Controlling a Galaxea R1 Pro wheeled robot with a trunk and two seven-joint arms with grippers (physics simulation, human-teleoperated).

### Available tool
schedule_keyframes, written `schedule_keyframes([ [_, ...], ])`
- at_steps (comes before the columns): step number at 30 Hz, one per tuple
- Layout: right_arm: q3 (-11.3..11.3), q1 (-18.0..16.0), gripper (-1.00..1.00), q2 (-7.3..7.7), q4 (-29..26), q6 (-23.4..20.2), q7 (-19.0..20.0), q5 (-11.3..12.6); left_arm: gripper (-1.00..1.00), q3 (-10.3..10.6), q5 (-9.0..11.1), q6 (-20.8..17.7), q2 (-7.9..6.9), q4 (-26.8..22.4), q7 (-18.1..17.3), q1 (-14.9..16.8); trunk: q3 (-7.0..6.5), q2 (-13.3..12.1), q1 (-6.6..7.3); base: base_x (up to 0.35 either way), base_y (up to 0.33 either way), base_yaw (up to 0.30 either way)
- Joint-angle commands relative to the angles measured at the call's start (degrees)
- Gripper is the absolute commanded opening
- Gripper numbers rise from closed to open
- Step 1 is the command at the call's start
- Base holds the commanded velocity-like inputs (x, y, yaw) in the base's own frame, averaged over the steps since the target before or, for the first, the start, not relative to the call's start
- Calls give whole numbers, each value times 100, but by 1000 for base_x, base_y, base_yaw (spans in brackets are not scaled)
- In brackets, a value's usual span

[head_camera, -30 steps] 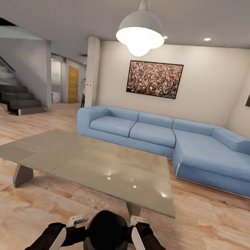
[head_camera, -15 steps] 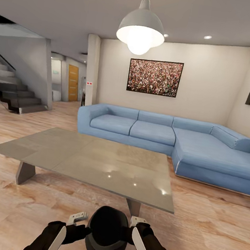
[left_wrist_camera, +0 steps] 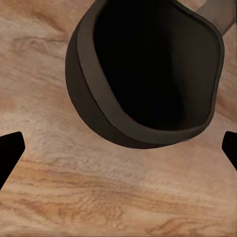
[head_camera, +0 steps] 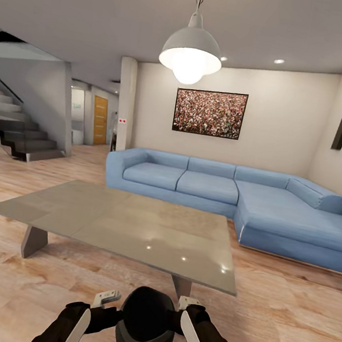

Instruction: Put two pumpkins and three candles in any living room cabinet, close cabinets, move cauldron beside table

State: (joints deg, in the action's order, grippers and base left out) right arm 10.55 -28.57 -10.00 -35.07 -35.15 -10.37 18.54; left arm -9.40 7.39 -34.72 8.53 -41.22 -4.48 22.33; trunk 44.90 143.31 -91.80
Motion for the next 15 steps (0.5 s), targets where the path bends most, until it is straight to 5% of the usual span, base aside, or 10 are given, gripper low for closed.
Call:
schedule_keyframes([
  [1,0,0,100,0,0,0,0,2,100,0,-1,0,0,0,0,0,-13,-2,2,-217,0,0],
  [7,0,0,100,0,0,-10,0,5,100,0,-1,0,0,-3,0,0,-81,-87,57,-111,0,0],
  [15,0,0,100,0,0,-134,4,9,100,0,1,0,0,-8,0,0,-5,-87,57,-7,0,0],
])
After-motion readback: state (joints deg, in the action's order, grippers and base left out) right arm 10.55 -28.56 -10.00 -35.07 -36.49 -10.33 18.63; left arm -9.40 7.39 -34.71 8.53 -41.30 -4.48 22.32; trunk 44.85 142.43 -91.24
